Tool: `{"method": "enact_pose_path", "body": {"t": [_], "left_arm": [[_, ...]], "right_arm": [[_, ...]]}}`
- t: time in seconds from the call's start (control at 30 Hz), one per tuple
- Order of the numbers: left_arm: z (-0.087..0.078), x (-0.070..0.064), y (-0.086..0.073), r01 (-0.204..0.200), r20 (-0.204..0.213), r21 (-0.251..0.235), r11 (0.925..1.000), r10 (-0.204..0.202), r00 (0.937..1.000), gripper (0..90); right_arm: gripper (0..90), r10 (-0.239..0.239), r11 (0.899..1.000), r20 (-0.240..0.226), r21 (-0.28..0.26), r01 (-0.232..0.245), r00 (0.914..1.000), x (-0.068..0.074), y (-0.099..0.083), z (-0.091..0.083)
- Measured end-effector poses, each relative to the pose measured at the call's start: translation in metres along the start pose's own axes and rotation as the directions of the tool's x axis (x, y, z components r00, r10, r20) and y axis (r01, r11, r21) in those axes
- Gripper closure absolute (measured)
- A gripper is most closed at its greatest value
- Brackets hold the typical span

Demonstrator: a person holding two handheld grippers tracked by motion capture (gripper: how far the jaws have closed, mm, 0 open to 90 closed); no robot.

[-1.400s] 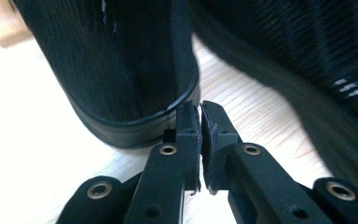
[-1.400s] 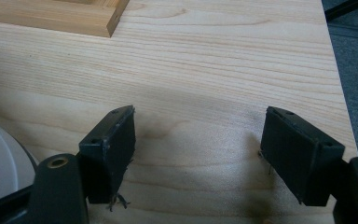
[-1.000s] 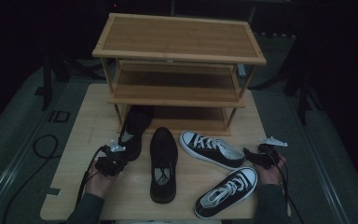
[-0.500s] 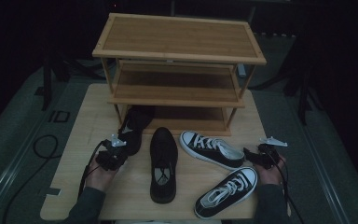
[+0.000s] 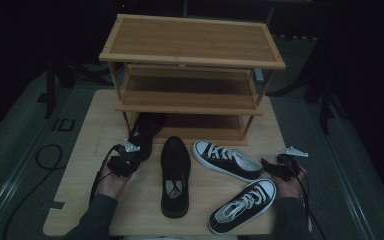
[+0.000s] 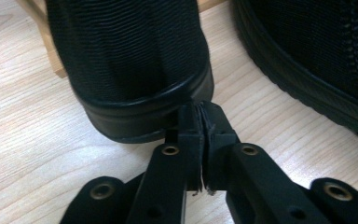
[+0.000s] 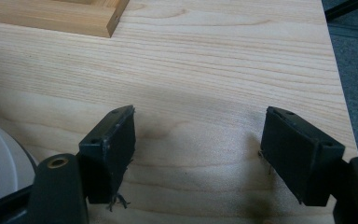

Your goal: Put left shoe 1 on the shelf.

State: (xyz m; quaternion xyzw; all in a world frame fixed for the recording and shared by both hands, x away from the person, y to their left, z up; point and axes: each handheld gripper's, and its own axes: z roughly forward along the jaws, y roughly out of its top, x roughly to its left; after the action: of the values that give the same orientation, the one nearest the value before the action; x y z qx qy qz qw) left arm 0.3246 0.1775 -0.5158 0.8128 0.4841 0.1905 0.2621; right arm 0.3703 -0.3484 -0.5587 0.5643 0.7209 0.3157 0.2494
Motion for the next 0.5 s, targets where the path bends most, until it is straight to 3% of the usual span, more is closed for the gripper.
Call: {"method": "enact_pose_path", "body": {"t": [0.27, 0.3, 0.5], "left_arm": [[-0.003, 0.01, -0.014, 0.049, -0.021, 0.029, 0.9984, -0.049, 0.9986, 88.3], [0.0, 0.016, -0.017, 0.071, -0.029, 0.038, 0.9967, -0.07, 0.9971, 88.9], [0.008, 0.023, -0.013, 0.09, -0.032, 0.06, 0.9942, -0.088, 0.9956, 89.3]], "right_arm": [[26.0, 0.001, 1.0, 0.0, 0.0, -0.001, 1.0, 0.0, 0.0, 0.0], [26.0, 0.001, 1.0, 0.0, 0.0, -0.001, 1.0, 0.0, 0.0, 0.0], [26.0, 0.002, 1.0, 0.0, 0.001, -0.002, 1.0, 0.0, 0.0, 0.0]]}}
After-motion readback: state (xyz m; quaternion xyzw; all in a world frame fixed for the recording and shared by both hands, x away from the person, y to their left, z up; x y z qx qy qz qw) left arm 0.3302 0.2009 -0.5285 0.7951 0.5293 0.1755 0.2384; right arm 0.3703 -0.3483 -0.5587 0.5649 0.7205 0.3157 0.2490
